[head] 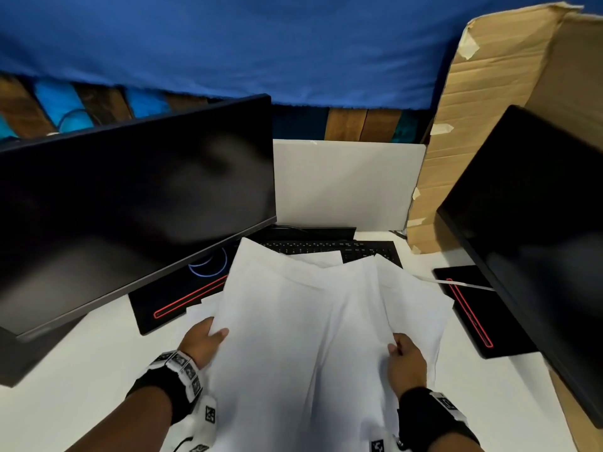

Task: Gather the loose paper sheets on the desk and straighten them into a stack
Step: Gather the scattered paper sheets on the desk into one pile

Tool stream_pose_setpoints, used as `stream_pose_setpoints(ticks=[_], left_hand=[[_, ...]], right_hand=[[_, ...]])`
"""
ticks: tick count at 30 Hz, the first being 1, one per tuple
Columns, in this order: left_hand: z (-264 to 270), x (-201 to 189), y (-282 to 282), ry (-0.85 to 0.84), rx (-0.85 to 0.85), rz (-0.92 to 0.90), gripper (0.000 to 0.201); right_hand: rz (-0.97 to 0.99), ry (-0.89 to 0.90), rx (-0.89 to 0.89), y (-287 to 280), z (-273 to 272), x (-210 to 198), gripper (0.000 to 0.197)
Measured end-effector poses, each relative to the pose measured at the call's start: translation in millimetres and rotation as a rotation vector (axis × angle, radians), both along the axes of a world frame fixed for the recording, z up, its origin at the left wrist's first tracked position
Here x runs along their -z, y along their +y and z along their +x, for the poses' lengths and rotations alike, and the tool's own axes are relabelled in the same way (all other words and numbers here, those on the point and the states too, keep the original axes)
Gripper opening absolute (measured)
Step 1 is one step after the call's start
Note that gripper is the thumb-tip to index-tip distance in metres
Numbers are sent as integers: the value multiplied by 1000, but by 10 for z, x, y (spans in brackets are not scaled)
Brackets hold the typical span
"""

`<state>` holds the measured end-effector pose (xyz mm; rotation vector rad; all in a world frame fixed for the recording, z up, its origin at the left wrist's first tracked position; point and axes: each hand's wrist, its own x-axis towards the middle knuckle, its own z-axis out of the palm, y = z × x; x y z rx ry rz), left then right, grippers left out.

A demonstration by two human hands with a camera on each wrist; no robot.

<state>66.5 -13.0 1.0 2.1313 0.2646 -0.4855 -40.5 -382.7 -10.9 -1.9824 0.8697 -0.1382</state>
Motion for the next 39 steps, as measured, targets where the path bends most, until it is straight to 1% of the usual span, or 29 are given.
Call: stream_pose_setpoints(ticks=[2, 4, 6, 8, 10, 12, 13, 14, 16, 18, 19, 21, 23, 24, 25, 26, 27, 28, 29, 30, 31, 32, 33, 35, 36, 39], left_hand=[[-86, 33, 108, -14, -122, -56, 30], [-206, 48, 171, -23, -237, -138, 30], [-338, 13, 151, -12, -292, -220, 31], [-449, 37, 88, 11, -245, -211, 35], [-556, 91, 23, 50, -132, -121, 37], [-670, 131, -64, 72, -40, -22, 36], [-724, 143, -111, 76, -21, -3, 34], [-763, 160, -153, 71, -6, 1, 32], [-819, 130, -239, 91, 34, -15, 33], [-835, 65, -294, 135, 74, -91, 39], [-841, 16, -309, 154, 74, -146, 43], [-855, -34, -301, 165, 23, -250, 49], [-858, -31, -264, 163, -53, -308, 52], [-863, -49, -254, 140, -75, -315, 48], [-867, -69, -248, 99, -105, -292, 39], [-874, -81, -237, 53, -146, -244, 31], [-875, -85, -213, 17, -196, -177, 29], [-883, -96, -180, -9, -237, -119, 32], [-888, -106, -137, -22, -268, -74, 34], [-899, -103, -80, -22, -296, -44, 34], [-910, -91, -24, -6, -323, -18, 35], [-921, -73, 36, 6, -343, 6, 35], [-938, -54, 83, 16, -356, 26, 35], [-974, -27, 133, 41, -367, 34, 35], [-983, -5, 140, 57, -370, 31, 34], [-972, 62, 103, 79, -381, -8, 33]], right_hand=[[-5, 18, -54, 49, 36, -49, 26], [27, 44, -159, 133, 65, -69, 26], [36, 79, -225, 245, 93, -39, 28], [110, 124, -230, 367, 108, -32, 30], [257, 168, -237, 496, 119, -97, 30], [503, 223, -205, 617, 103, -194, 42], [575, 232, -207, 662, 89, -242, 50], [576, 246, -240, 696, 79, -248, 58], [497, 247, -342, 742, 27, -198, 71], [377, 225, -451, 771, -8, -149, 64], [349, 196, -468, 775, -12, -130, 59], [409, 120, -473, 766, -8, -160, 53], [489, 60, -463, 720, 13, -188, 39], [489, 51, -436, 688, 17, -206, 30], [473, 31, -385, 649, 6, -214, 24], [390, 27, -304, 584, -14, -212, 23], [251, 52, -214, 499, -32, -196, 31], [61, 135, -155, 416, -61, -202, 47], [-115, 259, -127, 334, -112, -223, 66], [-240, 372, -127, 266, -166, -232, 82], [-297, 430, -145, 207, -218, -241, 92], [-290, 434, -176, 160, -250, -217, 98], [-242, 397, -198, 127, -271, -195, 102], [-136, 333, -193, 68, -261, -102, 104], [-110, 332, -180, 66, -248, -83, 102], [-88, 310, -128, 104, -196, -74, 88]])
